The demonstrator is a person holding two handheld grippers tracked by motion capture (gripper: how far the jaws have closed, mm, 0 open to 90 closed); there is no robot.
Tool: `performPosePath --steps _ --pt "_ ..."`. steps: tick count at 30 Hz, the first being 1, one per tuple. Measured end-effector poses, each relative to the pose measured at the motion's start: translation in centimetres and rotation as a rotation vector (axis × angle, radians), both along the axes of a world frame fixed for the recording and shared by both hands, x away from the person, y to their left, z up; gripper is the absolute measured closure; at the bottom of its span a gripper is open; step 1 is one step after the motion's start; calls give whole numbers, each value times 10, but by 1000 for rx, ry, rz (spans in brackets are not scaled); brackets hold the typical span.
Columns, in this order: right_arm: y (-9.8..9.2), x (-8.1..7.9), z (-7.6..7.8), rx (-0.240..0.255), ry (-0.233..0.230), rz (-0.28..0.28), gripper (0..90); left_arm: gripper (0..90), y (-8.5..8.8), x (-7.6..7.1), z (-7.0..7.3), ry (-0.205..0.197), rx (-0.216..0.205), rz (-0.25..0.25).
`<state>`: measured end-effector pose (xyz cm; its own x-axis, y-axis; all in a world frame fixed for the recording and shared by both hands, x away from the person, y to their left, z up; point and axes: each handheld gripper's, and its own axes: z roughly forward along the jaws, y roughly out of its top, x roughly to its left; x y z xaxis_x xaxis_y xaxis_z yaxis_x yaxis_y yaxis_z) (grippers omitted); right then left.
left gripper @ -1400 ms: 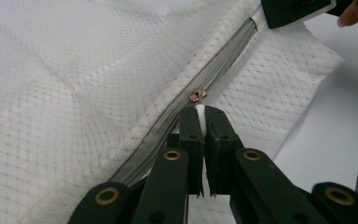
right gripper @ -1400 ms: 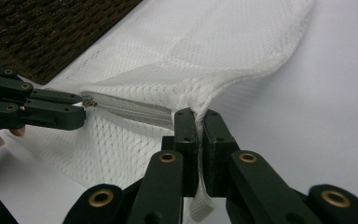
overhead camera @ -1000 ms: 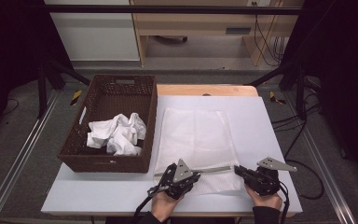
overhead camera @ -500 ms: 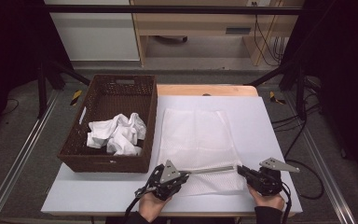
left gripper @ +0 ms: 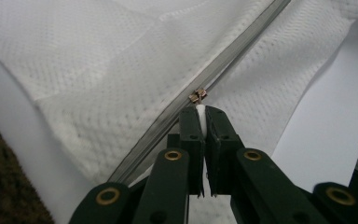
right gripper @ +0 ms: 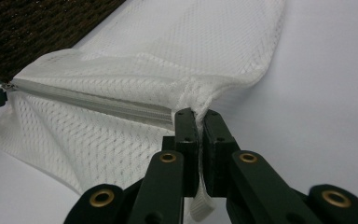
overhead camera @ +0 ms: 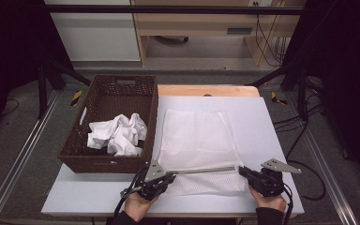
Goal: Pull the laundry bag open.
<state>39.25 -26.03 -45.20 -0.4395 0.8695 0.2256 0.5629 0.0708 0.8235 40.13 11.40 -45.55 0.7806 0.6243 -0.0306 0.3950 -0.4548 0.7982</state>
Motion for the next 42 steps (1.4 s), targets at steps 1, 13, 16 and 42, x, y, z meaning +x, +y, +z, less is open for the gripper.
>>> performPosePath --steps 1,13,16,42 --pt "0 0 0 2 1 1 862 853 4 0 -1 5 0 3" --pt "3 1 -2 -9 16 3 862 853 41 -5 -12 30 -4 50" --pt "2 1 -3 -10 17 -1 862 853 47 -6 -13 31 -7 59" --pt "0 8 -16 -37 79 -17 860 851 54 0 -26 79 38 42"
